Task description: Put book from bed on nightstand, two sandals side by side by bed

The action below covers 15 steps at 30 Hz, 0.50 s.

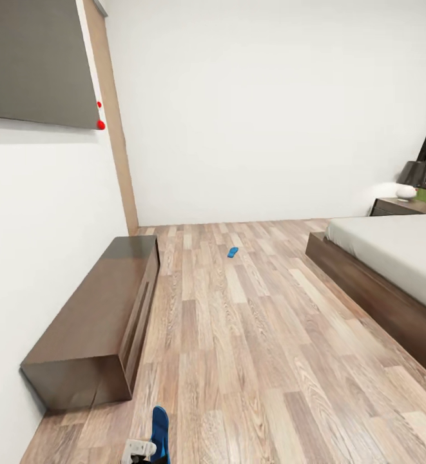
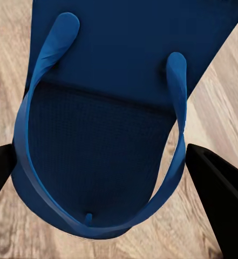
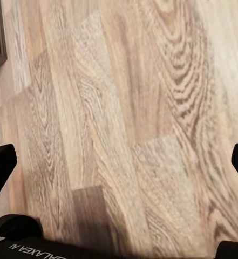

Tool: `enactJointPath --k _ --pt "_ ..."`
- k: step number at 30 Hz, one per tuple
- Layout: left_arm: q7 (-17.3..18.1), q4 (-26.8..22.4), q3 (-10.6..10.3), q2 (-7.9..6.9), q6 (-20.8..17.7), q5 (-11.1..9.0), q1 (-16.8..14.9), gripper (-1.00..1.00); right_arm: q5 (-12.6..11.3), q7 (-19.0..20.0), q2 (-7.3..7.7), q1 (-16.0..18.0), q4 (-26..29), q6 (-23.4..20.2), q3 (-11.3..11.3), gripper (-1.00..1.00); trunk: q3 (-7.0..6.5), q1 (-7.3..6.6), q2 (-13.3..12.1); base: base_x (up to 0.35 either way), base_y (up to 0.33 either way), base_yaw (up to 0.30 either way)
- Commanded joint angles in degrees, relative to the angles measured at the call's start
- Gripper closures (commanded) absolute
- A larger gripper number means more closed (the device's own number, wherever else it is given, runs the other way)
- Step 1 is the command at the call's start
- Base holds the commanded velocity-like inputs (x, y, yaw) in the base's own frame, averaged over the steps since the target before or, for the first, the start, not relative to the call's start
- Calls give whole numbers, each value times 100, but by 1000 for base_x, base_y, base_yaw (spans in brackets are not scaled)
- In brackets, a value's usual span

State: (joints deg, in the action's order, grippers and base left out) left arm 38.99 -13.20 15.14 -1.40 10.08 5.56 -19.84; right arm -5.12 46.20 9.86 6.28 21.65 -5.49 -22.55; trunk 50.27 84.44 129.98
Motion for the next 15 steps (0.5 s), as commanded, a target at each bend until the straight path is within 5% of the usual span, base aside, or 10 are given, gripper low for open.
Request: enactJointPath --k 1,15 --pt "20 2 42 2 36 59 -2 100 -42 29 -2 5 -3 -58 -22 -100 5 -1 2 0 0 -300" --pt "-2 5 34 8 38 59 -2 100 -42 29 -2 5 -3 -58 -22 -100 5 -1 2 0 0 -300"
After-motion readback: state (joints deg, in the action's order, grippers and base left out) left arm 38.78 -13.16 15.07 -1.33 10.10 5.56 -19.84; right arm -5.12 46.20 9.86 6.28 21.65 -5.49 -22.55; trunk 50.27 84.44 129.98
